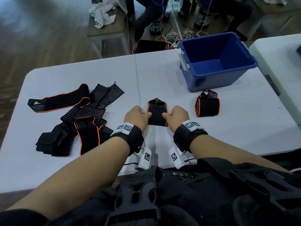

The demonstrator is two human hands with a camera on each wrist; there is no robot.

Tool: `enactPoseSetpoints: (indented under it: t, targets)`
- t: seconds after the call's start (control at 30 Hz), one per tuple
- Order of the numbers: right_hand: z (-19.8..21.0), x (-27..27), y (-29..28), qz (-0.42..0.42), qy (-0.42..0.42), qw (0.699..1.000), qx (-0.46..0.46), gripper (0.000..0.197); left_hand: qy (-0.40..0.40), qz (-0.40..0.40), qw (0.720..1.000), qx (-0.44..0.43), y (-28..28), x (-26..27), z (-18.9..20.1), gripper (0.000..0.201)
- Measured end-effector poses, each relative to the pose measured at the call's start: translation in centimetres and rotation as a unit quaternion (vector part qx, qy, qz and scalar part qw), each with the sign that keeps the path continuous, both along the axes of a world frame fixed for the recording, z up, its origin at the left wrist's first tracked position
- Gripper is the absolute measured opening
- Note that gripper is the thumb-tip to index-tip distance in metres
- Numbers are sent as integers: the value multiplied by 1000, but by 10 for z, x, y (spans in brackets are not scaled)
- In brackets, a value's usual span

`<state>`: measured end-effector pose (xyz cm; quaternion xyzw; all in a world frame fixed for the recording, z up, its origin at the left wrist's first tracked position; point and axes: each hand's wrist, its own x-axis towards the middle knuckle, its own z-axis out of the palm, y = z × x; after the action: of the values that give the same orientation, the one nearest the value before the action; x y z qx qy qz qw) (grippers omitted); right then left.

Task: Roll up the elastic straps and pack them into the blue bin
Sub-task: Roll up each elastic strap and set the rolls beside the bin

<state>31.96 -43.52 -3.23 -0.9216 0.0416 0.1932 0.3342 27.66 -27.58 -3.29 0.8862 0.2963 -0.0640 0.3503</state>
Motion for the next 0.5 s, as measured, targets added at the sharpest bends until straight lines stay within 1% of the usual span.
enactPoseSetpoints:
  t: [0.07,0.13,0.3,0.43,0.5]
  targets:
    - [4,2,-8,5,-14,1000,-2,16,3,-32,999,25,-10,6,2,18]
    - [7,3,-20,-15,-24,999,15,14,1,-42,999,27,-21,11,3,18]
    - [11,-5,-61,-70,-49,993,86,26,-30,-60,997,-31,-60,11,1,23]
    - [10,-7,-84,-60,-52,989,123,35,-59,-30,993,-96,-87,7,0,36]
    - [11,-7,-92,-55,-53,989,130,36,-64,-15,991,-115,-93,6,0,37]
